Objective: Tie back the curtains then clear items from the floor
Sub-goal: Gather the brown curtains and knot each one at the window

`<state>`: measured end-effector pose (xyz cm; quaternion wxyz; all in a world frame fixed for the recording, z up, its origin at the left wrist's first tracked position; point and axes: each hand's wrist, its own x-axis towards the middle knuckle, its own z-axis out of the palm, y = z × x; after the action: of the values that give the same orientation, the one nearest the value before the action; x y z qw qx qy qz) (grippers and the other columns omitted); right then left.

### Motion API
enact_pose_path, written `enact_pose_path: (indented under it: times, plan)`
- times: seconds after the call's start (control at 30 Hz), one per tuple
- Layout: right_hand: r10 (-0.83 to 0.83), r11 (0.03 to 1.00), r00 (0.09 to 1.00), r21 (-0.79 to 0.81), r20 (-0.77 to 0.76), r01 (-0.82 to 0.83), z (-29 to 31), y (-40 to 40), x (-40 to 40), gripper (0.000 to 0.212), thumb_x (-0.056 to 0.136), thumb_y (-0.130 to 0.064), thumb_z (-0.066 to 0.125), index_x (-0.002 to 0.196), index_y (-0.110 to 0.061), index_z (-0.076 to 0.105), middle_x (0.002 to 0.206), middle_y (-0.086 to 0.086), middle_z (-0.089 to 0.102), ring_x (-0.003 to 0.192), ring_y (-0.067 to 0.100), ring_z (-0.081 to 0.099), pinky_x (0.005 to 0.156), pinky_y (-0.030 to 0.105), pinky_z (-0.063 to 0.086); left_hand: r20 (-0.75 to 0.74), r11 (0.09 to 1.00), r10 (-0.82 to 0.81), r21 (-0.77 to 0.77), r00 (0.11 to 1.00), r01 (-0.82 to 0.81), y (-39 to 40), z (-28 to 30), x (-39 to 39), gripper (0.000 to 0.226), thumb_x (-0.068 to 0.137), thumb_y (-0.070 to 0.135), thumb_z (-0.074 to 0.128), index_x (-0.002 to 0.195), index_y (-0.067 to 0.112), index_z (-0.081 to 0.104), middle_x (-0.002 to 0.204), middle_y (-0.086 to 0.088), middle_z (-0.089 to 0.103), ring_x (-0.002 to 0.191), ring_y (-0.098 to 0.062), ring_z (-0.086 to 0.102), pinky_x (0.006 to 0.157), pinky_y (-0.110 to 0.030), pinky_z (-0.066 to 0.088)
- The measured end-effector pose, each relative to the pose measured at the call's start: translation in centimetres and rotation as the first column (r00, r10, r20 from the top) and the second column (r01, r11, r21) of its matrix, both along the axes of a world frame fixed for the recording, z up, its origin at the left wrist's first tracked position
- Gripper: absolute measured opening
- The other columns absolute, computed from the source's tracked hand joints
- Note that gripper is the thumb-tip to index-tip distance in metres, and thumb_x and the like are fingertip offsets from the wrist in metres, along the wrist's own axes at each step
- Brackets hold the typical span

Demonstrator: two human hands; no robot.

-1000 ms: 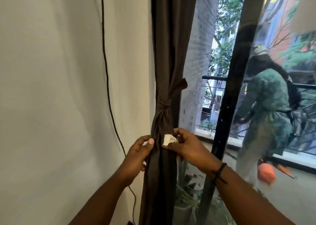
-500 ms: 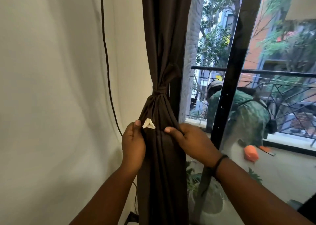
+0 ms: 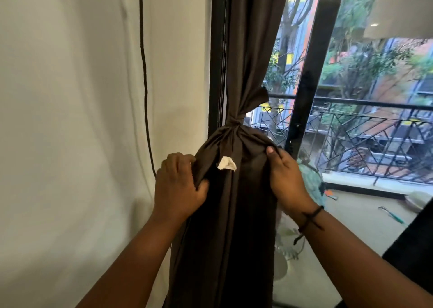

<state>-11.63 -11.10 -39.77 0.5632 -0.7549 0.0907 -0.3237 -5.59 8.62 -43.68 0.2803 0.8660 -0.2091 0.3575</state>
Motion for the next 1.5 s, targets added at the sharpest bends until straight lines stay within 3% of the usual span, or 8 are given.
enact_pose_path:
  times: [0.13,0.27,0.37,0.53,0.83,1.23,1.37,1.5]
  plan:
    - [0.088,0.993,0.994,0.077,0.062,-0.092,-1.8,2.1,-0.3,0.033,0.094,-0.041,0.049,0.088,-0.009,0.054,0.084,0.011,0.061,0.078,0.010,0.053,0.077,0.034,0.044,0.030,0.996,-0.018,-0.090,0.999,0.020,1.2,-0.5,0.2,0.019,0.086,0.017,0.064,0.104,0.012,0.061,0.100,-0.007,0.062,0.089,-0.025,0.060,0.076,-0.032,0.047]
    - [0.089,0.893,0.990,-0.432,-0.109,-0.128,-1.8,2.6,-1.2,0.057,0.067,-0.070,0.063,0.107,-0.029,0.056,0.094,-0.008,0.069,0.087,0.006,0.064,0.074,0.026,0.050,-0.236,0.799,-0.227,-0.599,0.945,0.042,0.9,0.3,0.6,0.024,0.100,0.023,0.042,0.106,0.013,0.063,0.088,0.009,0.058,0.086,-0.013,0.056,0.071,-0.014,0.040]
    - [-0.046,0.752,0.976,-0.651,-0.211,-0.105,-1.4,3.5,-0.5,0.027,0.085,-0.045,0.060,0.071,-0.024,0.053,0.075,0.007,0.067,0.080,0.032,0.066,0.060,0.030,0.044,-0.229,0.694,-0.297,-0.719,0.927,0.044,0.4,0.3,0.8,0.023,0.100,0.031,0.038,0.102,0.014,0.053,0.083,0.010,0.056,0.079,-0.009,0.056,0.073,-0.025,0.043]
    - [-0.262,0.633,0.960,-0.769,-0.104,0.089,-0.3,0.5,-0.9,0.019,0.083,-0.022,0.048,0.098,-0.014,0.057,0.098,0.013,0.059,0.089,0.036,0.060,0.070,0.038,0.046,0.031,0.981,-0.178,-0.078,0.984,0.180,3.3,-1.0,2.0,0.055,0.081,0.056,0.049,0.114,0.012,0.045,0.095,-0.006,0.064,0.074,-0.024,0.065,0.064,-0.030,0.050]
    - [-0.453,0.348,0.891,-0.915,0.025,0.203,3.6,-2.7,-2.6,0.034,0.090,-0.027,0.050,0.116,-0.007,0.040,0.089,0.021,0.062,0.078,0.042,0.061,0.058,0.036,0.033,0.251,0.957,-0.072,0.289,0.965,-0.004,7.6,3.0,6.0,0.049,0.092,0.040,0.029,0.097,0.005,0.063,0.077,-0.020,0.064,0.060,-0.038,0.062,0.047,-0.038,0.048]
    - [-0.292,0.617,0.910,-0.785,-0.294,-0.055,-6.4,-1.1,-5.0,0.034,0.096,-0.035,0.041,0.123,-0.015,0.040,0.094,0.015,0.066,0.084,0.038,0.064,0.064,0.038,0.046,-0.233,0.991,-0.080,0.084,0.969,0.102,-0.1,-8.4,0.5,0.021,0.095,0.024,0.045,0.110,0.011,0.053,0.093,-0.012,0.061,0.082,-0.033,0.061,0.067,-0.041,0.050]
    - [-0.321,0.541,0.859,-0.822,-0.399,-0.179,-9.5,-4.4,-8.2,0.044,0.092,-0.039,0.046,0.128,-0.015,0.036,0.109,0.011,0.062,0.097,0.033,0.060,0.079,0.040,0.050,-0.420,0.995,0.053,0.103,0.906,-0.011,-4.1,-12.7,-3.8,0.057,0.087,0.029,0.058,0.136,0.009,0.039,0.123,-0.016,0.055,0.106,-0.037,0.057,0.084,-0.049,0.050]
    - [-0.374,0.531,0.791,-0.811,-0.485,-0.246,-11.9,-9.7,-13.7,0.053,0.087,-0.040,0.048,0.134,-0.019,0.032,0.129,0.009,0.055,0.116,0.033,0.052,0.093,0.043,0.041,-0.372,0.999,-0.009,-0.039,0.928,-0.006,-9.9,-14.1,-11.0,0.085,0.084,0.038,0.059,0.148,0.004,0.015,0.151,-0.021,0.029,0.137,-0.037,0.032,0.107,-0.052,0.035]
